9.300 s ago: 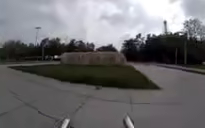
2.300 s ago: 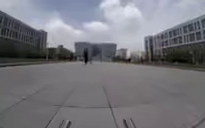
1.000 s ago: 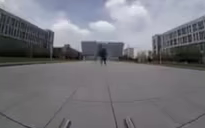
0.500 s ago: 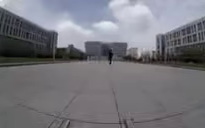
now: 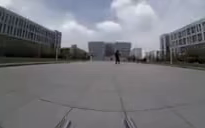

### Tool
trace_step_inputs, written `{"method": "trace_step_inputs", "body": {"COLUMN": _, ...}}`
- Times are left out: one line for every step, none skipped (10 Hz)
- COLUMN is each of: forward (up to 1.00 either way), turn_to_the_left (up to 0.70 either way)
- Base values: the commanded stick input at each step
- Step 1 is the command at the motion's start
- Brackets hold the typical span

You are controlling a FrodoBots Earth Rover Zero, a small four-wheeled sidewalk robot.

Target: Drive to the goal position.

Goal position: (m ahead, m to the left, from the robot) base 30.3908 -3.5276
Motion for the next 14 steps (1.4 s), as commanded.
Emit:
{"method": "trace_step_inputs", "body": {"forward": 1.00, "turn_to_the_left": 0.00}}
{"method": "trace_step_inputs", "body": {"forward": 1.00, "turn_to_the_left": 0.00}}
{"method": "trace_step_inputs", "body": {"forward": 1.00, "turn_to_the_left": 0.00}}
{"method": "trace_step_inputs", "body": {"forward": 1.00, "turn_to_the_left": 0.00}}
{"method": "trace_step_inputs", "body": {"forward": 1.00, "turn_to_the_left": 0.00}}
{"method": "trace_step_inputs", "body": {"forward": 1.00, "turn_to_the_left": 0.00}}
{"method": "trace_step_inputs", "body": {"forward": 1.00, "turn_to_the_left": 0.00}}
{"method": "trace_step_inputs", "body": {"forward": 1.00, "turn_to_the_left": 0.00}}
{"method": "trace_step_inputs", "body": {"forward": 1.00, "turn_to_the_left": 0.00}}
{"method": "trace_step_inputs", "body": {"forward": 1.00, "turn_to_the_left": 0.00}}
{"method": "trace_step_inputs", "body": {"forward": 1.00, "turn_to_the_left": 0.00}}
{"method": "trace_step_inputs", "body": {"forward": 1.00, "turn_to_the_left": 0.00}}
{"method": "trace_step_inputs", "body": {"forward": 1.00, "turn_to_the_left": 0.00}}
{"method": "trace_step_inputs", "body": {"forward": 1.00, "turn_to_the_left": 0.00}}
